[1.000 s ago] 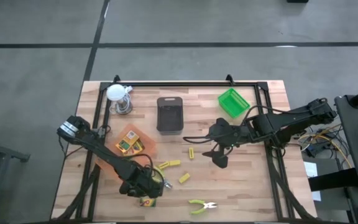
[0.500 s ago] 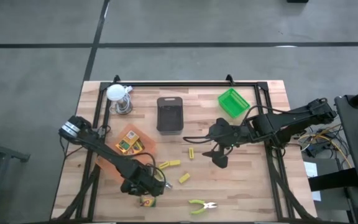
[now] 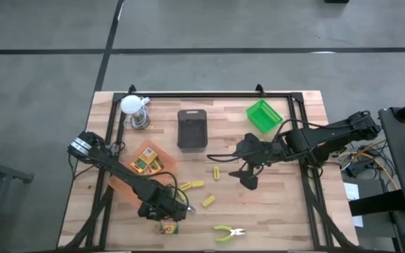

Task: Pick & Place School Supplies
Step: Put the pack of crayons into the orange bin

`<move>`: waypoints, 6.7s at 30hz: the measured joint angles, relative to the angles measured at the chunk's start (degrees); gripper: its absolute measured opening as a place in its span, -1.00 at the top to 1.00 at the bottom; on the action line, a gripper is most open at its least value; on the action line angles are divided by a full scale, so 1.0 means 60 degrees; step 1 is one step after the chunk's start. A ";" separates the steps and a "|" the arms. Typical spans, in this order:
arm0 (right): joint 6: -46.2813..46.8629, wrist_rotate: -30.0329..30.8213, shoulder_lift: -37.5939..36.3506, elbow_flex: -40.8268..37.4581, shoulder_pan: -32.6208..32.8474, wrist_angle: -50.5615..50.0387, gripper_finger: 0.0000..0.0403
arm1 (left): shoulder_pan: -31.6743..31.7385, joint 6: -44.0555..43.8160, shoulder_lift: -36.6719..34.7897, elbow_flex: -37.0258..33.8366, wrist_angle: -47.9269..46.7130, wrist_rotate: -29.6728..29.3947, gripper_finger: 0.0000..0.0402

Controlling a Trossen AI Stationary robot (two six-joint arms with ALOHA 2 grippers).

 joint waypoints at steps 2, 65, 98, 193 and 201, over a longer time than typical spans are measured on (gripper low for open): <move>-0.0004 -0.0004 0.0004 0.0004 0.0000 0.0000 -0.76 | 0.0012 0.0005 0.0002 -0.0005 -0.0081 0.0001 -0.79; -0.0002 0.0000 0.0004 0.0002 -0.0003 -0.0004 -0.76 | -0.0236 -0.0702 -0.0051 0.0152 -0.1642 0.0519 -0.79; -0.0002 -0.0001 0.0004 0.0003 -0.0001 -0.0002 -0.76 | -0.0232 -0.0720 -0.0030 -0.0005 -0.1521 0.0709 -0.79; -0.0004 -0.0003 0.0004 0.0003 -0.0001 -0.0003 -0.76 | -0.0228 0.0433 -0.0147 0.0010 -0.2204 0.0646 -0.98; 0.0000 -0.0003 0.0004 0.0003 0.0000 0.0000 -0.76 | -0.0238 0.0212 -0.0150 0.0006 -0.2195 0.0396 -0.99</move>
